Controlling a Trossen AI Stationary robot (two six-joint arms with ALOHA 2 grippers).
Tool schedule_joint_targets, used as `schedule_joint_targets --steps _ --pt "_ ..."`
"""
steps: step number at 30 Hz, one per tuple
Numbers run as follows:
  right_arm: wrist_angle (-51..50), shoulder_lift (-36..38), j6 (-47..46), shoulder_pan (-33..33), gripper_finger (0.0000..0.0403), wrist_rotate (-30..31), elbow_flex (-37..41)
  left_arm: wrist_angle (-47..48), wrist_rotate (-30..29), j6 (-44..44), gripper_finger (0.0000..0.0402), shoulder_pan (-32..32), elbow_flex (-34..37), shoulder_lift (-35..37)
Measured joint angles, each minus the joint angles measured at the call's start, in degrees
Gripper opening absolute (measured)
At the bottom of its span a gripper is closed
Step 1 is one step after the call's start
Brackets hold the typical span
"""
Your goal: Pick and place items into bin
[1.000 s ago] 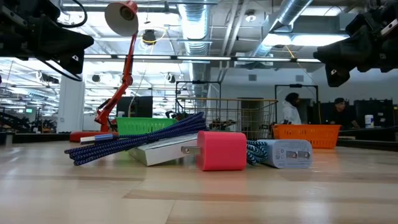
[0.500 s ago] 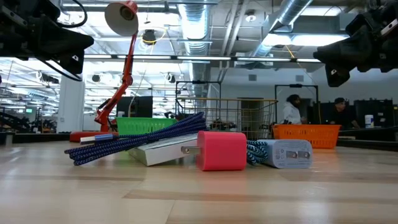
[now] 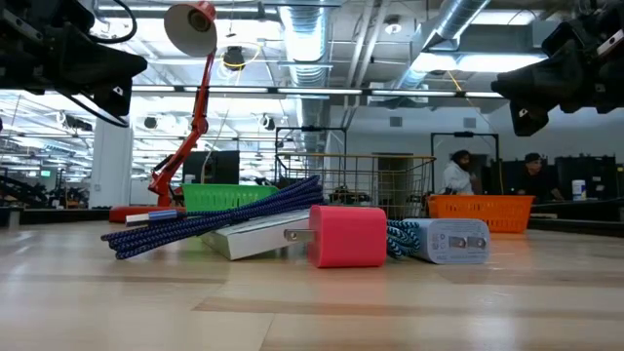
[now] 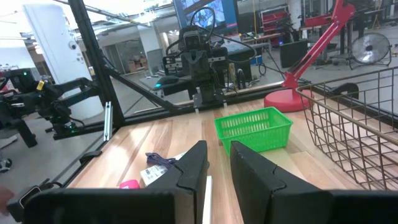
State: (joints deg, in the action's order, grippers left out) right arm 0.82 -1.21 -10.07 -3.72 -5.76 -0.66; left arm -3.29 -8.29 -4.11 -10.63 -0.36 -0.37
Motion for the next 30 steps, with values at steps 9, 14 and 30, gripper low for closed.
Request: schedule_joint_targets --steps 9,14,30 --pt "0.0 0.0 0.0 0.0 0.0066 0.0 0.02 0.0 0.0 0.01 0.0 0.0 0.0 0.0" --pt "0.0 0.0 0.0 0.0 0.0066 0.0 0.0 0.0 0.0 0.01 0.0 0.0 0.0 -0.01" --pt "9.61 0.0 -3.43 -0.02 0.0066 1.18 0.02 0.0 0.0 0.01 0.0 0.0 -0.01 0.01"
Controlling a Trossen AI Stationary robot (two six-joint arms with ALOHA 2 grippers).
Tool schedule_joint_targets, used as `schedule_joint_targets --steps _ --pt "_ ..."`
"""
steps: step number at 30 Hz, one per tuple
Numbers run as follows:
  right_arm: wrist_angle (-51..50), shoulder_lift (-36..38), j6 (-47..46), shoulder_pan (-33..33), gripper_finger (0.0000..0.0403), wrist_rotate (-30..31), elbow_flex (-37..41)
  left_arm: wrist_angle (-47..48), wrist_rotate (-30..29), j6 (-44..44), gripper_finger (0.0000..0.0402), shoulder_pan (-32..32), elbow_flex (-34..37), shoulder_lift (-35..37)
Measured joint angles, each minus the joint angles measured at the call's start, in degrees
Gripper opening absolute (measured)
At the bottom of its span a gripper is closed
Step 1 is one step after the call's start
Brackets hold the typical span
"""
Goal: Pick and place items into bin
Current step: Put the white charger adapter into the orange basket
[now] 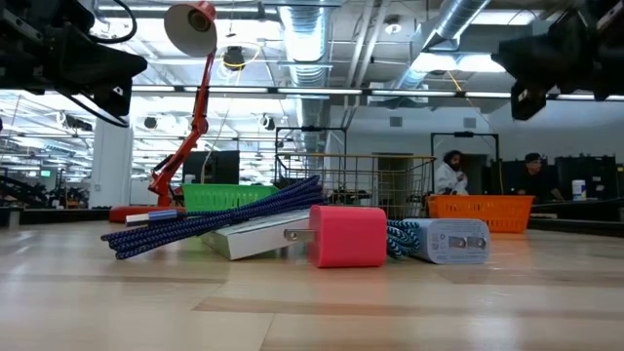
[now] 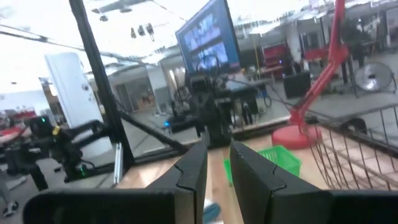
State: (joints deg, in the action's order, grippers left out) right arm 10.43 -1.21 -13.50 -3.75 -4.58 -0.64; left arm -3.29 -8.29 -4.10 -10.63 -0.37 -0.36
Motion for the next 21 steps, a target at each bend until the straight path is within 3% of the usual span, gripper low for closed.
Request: schedule_joint_targets --steps 8,12,21 --pt "3.76 -0.01 -4.97 -0.09 0.0066 6.28 0.02 0.0 0.0 -0.01 0.0 0.0 0.01 -0.01" --pt "4.72 -0.17 -6.01 0.05 0.0066 6.34 0.02 0.0 0.0 0.0 0.0 0.02 -0.01 -0.02" --pt "14.74 -12.3 1.18 0.42 0.0066 6.16 -2.41 0.0 0.0 -0.01 0.0 0.0 0.0 0.0"
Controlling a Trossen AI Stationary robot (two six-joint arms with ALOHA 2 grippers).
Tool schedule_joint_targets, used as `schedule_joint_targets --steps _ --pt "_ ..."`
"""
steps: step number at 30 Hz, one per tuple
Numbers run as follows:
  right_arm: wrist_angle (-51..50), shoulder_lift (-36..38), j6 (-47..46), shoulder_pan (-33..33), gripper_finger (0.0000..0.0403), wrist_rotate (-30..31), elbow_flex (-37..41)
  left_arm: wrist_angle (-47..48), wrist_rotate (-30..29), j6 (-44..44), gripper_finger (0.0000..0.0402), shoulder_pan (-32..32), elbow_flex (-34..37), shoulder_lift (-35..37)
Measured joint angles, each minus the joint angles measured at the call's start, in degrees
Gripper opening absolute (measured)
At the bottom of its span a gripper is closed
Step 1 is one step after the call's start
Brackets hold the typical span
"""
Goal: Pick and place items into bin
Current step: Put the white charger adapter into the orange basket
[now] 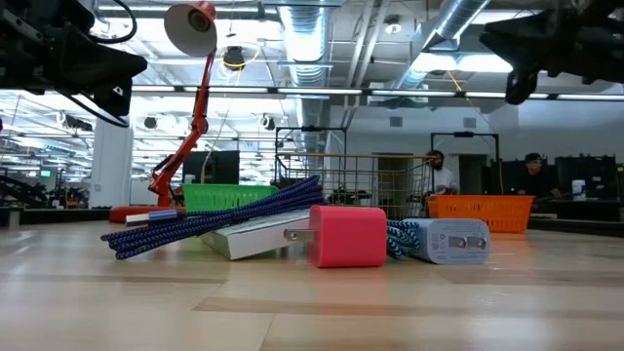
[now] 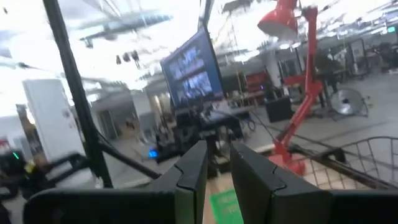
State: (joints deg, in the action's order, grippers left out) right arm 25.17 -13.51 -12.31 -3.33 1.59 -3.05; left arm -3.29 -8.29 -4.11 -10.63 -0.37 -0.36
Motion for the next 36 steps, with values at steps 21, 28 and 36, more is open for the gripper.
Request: schedule_joint_targets --steps 21,28,36 --pt "-10.37 -51.31 -0.69 6.24 0.0066 -2.97 -18.51 0.0 0.0 0.0 0.0 0.02 0.0 0.0" --pt "-5.37 -56.68 -0.75 9.5 0.0066 -2.8 -18.57 0.0 0.0 0.0 0.0 0.02 0.0 0.0" --pt "1.03 -62.48 -2.56 11.23 0.0068 -2.86 -18.6 0.0 0.0 0.01 0.0 0.01 0.0 0.0"
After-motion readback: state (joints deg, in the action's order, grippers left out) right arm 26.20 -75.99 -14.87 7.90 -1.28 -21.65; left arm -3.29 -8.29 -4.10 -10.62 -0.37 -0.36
